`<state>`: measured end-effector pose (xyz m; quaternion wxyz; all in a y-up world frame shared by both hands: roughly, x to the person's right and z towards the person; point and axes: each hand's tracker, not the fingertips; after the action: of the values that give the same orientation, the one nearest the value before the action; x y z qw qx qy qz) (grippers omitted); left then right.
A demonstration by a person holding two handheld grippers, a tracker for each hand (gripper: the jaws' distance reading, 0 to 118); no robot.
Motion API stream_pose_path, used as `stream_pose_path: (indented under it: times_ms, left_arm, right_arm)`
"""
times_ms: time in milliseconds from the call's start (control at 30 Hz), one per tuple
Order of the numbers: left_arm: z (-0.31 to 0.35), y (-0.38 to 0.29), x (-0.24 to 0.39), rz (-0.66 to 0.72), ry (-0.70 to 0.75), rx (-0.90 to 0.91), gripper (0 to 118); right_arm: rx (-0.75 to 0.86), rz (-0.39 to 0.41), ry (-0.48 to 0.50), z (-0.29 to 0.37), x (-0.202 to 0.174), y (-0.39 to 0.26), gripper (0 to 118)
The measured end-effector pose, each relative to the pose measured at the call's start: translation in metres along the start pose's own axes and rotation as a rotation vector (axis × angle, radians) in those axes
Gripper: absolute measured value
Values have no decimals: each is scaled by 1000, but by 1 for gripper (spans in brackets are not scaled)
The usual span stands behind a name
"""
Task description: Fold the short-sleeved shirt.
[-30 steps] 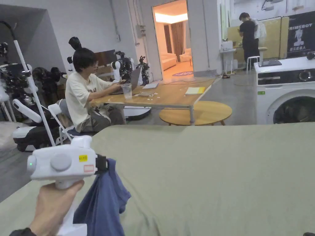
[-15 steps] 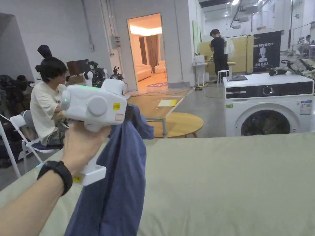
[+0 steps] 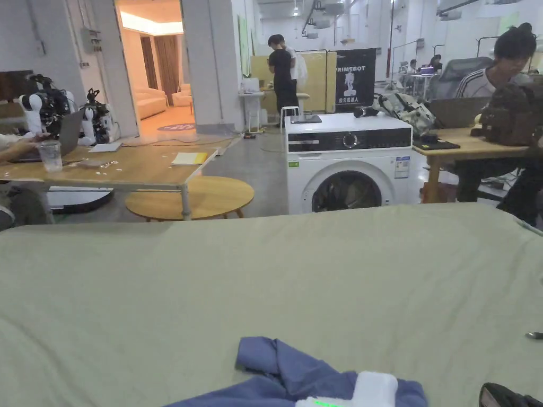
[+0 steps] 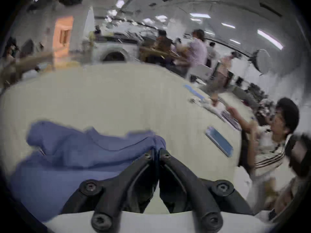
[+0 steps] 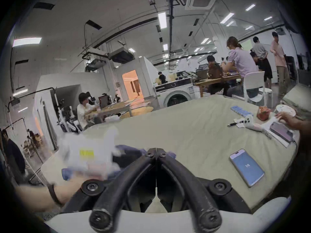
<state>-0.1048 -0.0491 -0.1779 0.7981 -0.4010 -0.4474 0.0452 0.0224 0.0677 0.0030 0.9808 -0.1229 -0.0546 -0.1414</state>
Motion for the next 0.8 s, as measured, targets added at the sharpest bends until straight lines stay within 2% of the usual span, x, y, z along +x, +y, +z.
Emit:
stream_pose_path:
  times_ms: [67, 167, 233, 267, 333, 400, 467, 600, 767, 800]
  left_arm:
    - [-4, -21, 29, -51, -80, 12, 0]
    - [0, -34, 54, -49, -113, 22, 0]
    - [14, -28, 49, -77, -107, 32, 2]
    - [27, -25, 44, -84, -123, 79, 24]
    - [63, -13, 35, -92, -109, 156, 44]
    - [108, 10, 7, -139, 3, 254, 60]
    - [159, 25, -5, -187, 128, 379, 59]
    - [258, 32, -22, -247, 343, 583, 59]
    - [323, 5, -26, -306, 600, 625, 59]
    - [333, -2, -28, -299, 603, 628, 59]
  right_arm:
    - [3, 13, -13, 5, 4, 3, 0]
    - [9, 13, -23, 7, 6, 4, 0]
    - [3, 13, -22, 6, 5, 4, 0]
    - [0, 21, -16, 6, 3, 3, 0]
    - [-10, 49, -5, 2, -4, 3, 0]
    - [-16, 55, 12, -4, -12, 5, 0]
    - [-15, 56, 73, -10, -21, 8, 0]
    - [0, 102, 117, -24, -43, 17, 0]
    - [-18, 193, 145, -40, -68, 18, 0]
    - [-20, 193, 154, -40, -71, 16, 0]
